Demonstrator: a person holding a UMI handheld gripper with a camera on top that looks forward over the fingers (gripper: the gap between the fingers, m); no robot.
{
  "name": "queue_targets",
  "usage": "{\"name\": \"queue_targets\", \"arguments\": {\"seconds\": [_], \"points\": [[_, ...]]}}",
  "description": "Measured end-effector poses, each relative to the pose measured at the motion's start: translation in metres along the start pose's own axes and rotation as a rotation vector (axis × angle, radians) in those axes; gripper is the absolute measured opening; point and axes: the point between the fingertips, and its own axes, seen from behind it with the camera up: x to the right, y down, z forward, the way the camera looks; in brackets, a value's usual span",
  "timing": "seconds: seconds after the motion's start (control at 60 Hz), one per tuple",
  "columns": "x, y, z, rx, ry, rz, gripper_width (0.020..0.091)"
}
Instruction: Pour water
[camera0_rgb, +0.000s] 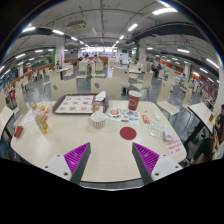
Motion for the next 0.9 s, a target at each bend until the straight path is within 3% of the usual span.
{"name": "queue_targets", "arguments": {"seconds": [0.267,0.517,0.717,0.9], "points": [[-0.046,0.011,0.000,-0.027,0.034,-0.018,0.0854],[-0.187,0.033,0.009,-0.058,-0.065,-0.013,0.0852],[-0.326,0.006,0.043,0.039,-0.204,-0.025,0.0855],[-0.386,-0.029,0.115,0.141,-0.199,-0.015,0.0853]]}}
